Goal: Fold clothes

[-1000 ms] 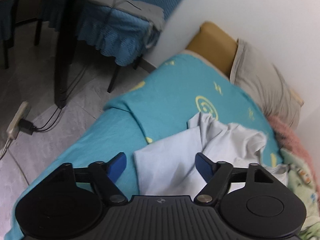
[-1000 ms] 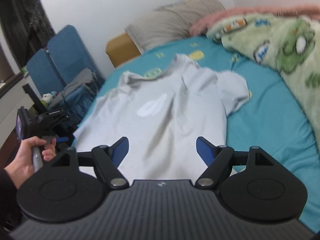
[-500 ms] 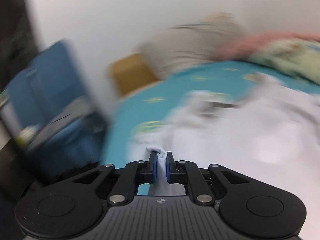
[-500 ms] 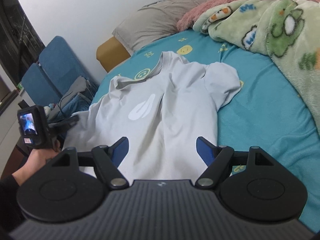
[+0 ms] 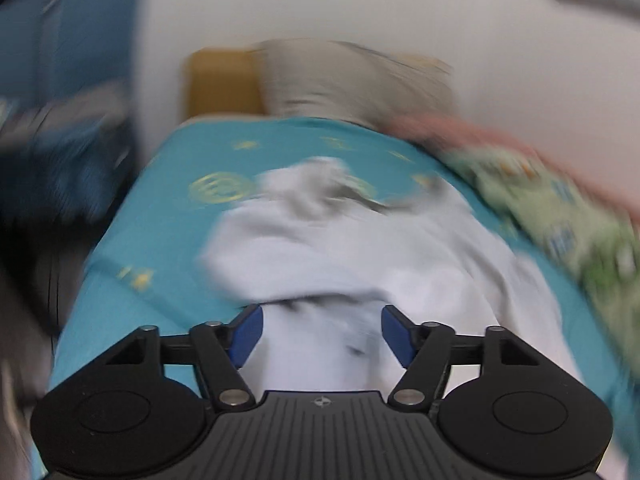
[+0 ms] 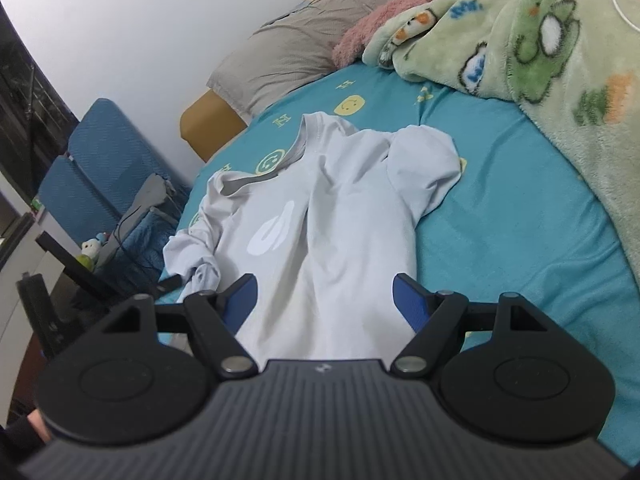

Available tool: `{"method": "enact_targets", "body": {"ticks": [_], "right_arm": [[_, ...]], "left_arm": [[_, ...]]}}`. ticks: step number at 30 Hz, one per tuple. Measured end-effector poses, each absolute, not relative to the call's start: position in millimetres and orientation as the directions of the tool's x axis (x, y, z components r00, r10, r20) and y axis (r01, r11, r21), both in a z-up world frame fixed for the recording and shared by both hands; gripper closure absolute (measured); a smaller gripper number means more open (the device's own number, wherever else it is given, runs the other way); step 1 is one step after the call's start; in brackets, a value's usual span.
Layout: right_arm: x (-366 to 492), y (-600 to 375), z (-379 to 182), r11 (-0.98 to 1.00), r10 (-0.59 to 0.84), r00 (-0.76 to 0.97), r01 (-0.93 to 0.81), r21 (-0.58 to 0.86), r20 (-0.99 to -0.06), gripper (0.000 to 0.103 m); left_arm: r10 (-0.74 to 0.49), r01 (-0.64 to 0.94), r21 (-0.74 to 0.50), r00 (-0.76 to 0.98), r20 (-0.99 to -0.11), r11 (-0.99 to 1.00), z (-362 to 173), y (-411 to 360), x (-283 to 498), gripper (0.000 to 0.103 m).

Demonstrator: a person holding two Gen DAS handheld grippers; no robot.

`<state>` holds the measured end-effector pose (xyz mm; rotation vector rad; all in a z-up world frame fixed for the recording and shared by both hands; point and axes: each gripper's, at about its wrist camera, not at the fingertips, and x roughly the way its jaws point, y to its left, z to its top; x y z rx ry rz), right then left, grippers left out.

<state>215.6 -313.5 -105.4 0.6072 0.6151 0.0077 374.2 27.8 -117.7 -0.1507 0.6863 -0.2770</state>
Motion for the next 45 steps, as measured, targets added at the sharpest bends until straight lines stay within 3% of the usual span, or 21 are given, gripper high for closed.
{"method": "enact_targets", "body": {"ticks": [3, 8, 10, 11, 12, 14, 18, 21, 24, 26, 28, 29, 30, 33, 36, 39, 41, 45], "right_arm": [[217.8, -311.2, -109.3, 0.828, 0.188, 0.816, 0.168, 0.535, -0.547, 0.026], [223.2, -311.3, -122.9, 0.836, 0.175, 0.799, 0.188, 0.516, -0.575, 0.026], [227.7, -310.7, -130.3, 0.836, 0.171, 0.787, 0.203, 0.51, -0.593, 0.027], [229.7, -310.3, -132.8, 0.836, 0.172, 0.782, 0.206, 0.509, -0.599, 0.026], [231.2, -309.0, -134.3, 0.839, 0.172, 0.779, 0.206, 0.504, -0.603, 0.026], [233.1, -304.8, -136.3, 0.851, 0.167, 0.776, 0.199, 0.487, -0.609, 0.027], [234.8, -295.3, -138.8, 0.873, 0.159, 0.77, 0.183, 0.452, -0.618, 0.027], [234.6, -288.6, -140.3, 0.89, 0.15, 0.764, 0.172, 0.422, -0.628, 0.027], [234.6, -283.2, -140.3, 0.902, 0.141, 0.763, 0.164, 0.4, -0.63, 0.027], [235.6, -280.1, -139.6, 0.909, 0.136, 0.765, 0.157, 0.386, -0.63, 0.027], [236.4, -277.4, -139.3, 0.918, 0.128, 0.768, 0.148, 0.369, -0.627, 0.027], [236.9, -276.8, -139.2, 0.92, 0.124, 0.768, 0.148, 0.363, -0.628, 0.027], [236.8, -276.5, -138.9, 0.921, 0.123, 0.77, 0.147, 0.361, -0.627, 0.027], [234.0, -276.1, -136.2, 0.919, 0.125, 0.775, 0.145, 0.367, -0.619, 0.027], [229.8, -277.2, -132.3, 0.914, 0.133, 0.782, 0.14, 0.38, -0.609, 0.027], [226.9, -278.1, -130.8, 0.909, 0.147, 0.782, 0.135, 0.395, -0.606, 0.027], [227.1, -278.4, -132.0, 0.907, 0.153, 0.776, 0.136, 0.398, -0.613, 0.027], [229.2, -279.0, -135.7, 0.903, 0.161, 0.765, 0.14, 0.405, -0.624, 0.027]], "left_arm": [[-0.27, 0.061, -0.342, 0.747, -0.608, 0.938, -132.7, 62.6, 400.9, 0.033], [-0.267, 0.032, -0.363, 0.737, -0.62, 0.931, -142.1, 57.0, 436.6, 0.035], [-0.266, 0.021, -0.371, 0.734, -0.625, 0.928, -145.9, 54.8, 450.9, 0.042], [-0.266, 0.015, -0.375, 0.732, -0.628, 0.927, -147.8, 53.7, 458.0, 0.053], [-0.264, 0.009, -0.377, 0.73, -0.631, 0.926, -149.6, 52.4, 465.1, 0.073], [-0.188, -0.002, -0.273, 0.72, -0.668, 0.962, -147.8, 43.9, 478.3, 0.099], [-0.102, -0.035, -0.185, 0.725, -0.681, 0.982, -125.4, 50.1, 494.3, 0.1], [0.018, -0.052, -0.029, 0.731, -0.682, 0.998, -88.0, 60.1, 514.1, 0.1], [0.28, -0.168, 0.237, 0.747, -0.602, 0.957, -54.0, 71.3, 534.8, 0.099], [0.365, -0.224, 0.307, 0.747, -0.556, 0.925, -43.2, 80.2, 538.8, 0.095], [0.336, -0.265, 0.209, 0.79, -0.512, 0.941, -34.4, 95.7, 525.3, 0.077], [0.333, -0.286, 0.171, 0.797, -0.503, 0.943, -34.3, 101.5, 517.0, 0.052], [0.334, -0.303, 0.147, 0.794, -0.508, 0.942, -37.7, 107.1, 508.2, 0.041], [0.27, -0.308, 0.04, 0.756, -0.596, 0.951, -59.5, 126.4, 482.6, 0.041], [0.112, -0.362, -0.21, 0.695, -0.711, 0.908, -95.9, 151.3, 451.2, 0.041], [-0.051, -0.442, -0.44, 0.657, -0.752, 0.782, -134.1, 176.0, 424.3, 0.041], [-0.201, -0.45, -0.593, 0.658, -0.726, 0.668, -158.8, 182.5, 416.7, 0.042], [-0.277, -0.382, -0.745, 0.757, -0.591, 0.547, -166.3, 175.6, 409.3, 0.034]]}}
